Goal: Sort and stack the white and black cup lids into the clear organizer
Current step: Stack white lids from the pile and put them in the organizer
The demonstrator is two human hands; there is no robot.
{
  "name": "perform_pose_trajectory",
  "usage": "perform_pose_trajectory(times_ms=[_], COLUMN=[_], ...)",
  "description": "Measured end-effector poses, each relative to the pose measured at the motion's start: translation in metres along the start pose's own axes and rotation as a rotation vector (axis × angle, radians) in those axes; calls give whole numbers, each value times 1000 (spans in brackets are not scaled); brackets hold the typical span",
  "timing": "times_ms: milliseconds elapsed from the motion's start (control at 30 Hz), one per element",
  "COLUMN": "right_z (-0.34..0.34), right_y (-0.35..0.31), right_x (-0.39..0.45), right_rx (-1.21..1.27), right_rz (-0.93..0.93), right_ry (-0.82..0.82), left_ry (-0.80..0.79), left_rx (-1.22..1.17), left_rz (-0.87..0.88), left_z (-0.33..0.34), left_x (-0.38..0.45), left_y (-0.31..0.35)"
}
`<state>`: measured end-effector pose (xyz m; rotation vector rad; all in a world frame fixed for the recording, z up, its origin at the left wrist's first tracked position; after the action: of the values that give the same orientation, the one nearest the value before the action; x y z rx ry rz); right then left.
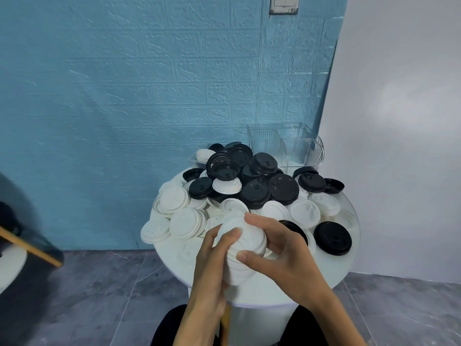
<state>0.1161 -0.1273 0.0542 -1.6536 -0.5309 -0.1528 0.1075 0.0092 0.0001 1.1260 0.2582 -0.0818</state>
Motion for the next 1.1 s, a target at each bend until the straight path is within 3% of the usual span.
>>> perform_pose_trajectory(times_ms=[300, 367, 500, 667, 833, 1100], right_z=[1, -10, -34, -24, -6, -3], right_y=[8, 11, 26, 50, 71, 67], right_x=[-5, -2, 0, -1, 2, 12], right_rx=[175, 186, -273, -809, -986, -1090], right_rz=[-34, -35, -53, -44, 47, 17], right_ry=[-43, 32, 188, 144, 4, 69], left_ry=[-33, -18, 32, 29, 43, 89], left_rx=[-4, -11, -49, -81, -92, -118], left_rz=[-3, 6, 21, 30, 46, 87], left_z=[2, 2, -5, -9, -18, -33], left_x=[-6, -6, 0, 1, -2, -2], left_y=[0, 1, 4, 6, 8, 12])
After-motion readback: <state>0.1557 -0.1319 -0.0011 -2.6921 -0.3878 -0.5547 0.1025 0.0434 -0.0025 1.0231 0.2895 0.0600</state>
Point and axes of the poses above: each hand's wrist, its own x-axis towards the middle knuckle, its own z-axis out of the palm, y = z × x, the point moved 10 cm from there along x, towards the middle knuckle, and after that the axes turned 5 degrees about -z, right-handed, at the moved point
